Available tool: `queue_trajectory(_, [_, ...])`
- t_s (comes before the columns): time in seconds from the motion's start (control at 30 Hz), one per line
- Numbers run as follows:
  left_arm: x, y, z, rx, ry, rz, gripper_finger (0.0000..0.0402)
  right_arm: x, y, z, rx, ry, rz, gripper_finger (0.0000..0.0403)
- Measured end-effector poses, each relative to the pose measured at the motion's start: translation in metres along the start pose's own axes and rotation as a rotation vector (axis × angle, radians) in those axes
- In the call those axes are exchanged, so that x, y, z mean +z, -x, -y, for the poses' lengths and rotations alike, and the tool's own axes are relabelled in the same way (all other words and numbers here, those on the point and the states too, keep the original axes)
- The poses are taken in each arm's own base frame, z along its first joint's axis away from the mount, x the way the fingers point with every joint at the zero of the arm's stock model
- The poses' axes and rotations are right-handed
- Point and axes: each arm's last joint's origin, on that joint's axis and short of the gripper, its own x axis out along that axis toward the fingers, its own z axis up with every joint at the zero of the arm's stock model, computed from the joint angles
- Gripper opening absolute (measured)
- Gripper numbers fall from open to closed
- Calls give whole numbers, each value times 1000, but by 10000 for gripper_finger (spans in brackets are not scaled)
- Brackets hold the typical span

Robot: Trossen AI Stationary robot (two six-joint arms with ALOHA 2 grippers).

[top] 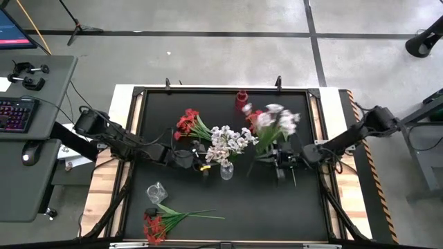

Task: Sort flowers into vase by color
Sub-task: Put the white flowers into the right transparent vase

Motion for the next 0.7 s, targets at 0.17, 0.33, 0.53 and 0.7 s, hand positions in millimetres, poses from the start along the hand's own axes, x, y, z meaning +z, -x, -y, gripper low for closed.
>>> queue_trajectory(0.17, [3, -2, -5, 33, 8, 19, 209, 0, -7, 0, -36, 58, 145, 0])
queue_trajectory(0.33, [9, -5, -10, 49, 29, 48, 209, -6, -33, -5, -53, 108, 169, 0])
queue_trajectory(0.53, [14, -7, -15, 44, 5, 65, 209, -17, -57, -11, -77, 149, 157, 0])
queue_trajectory(0.7, [15, -7, -15, 39, -33, 64, 209, -17, -63, -11, -159, 176, 168, 0])
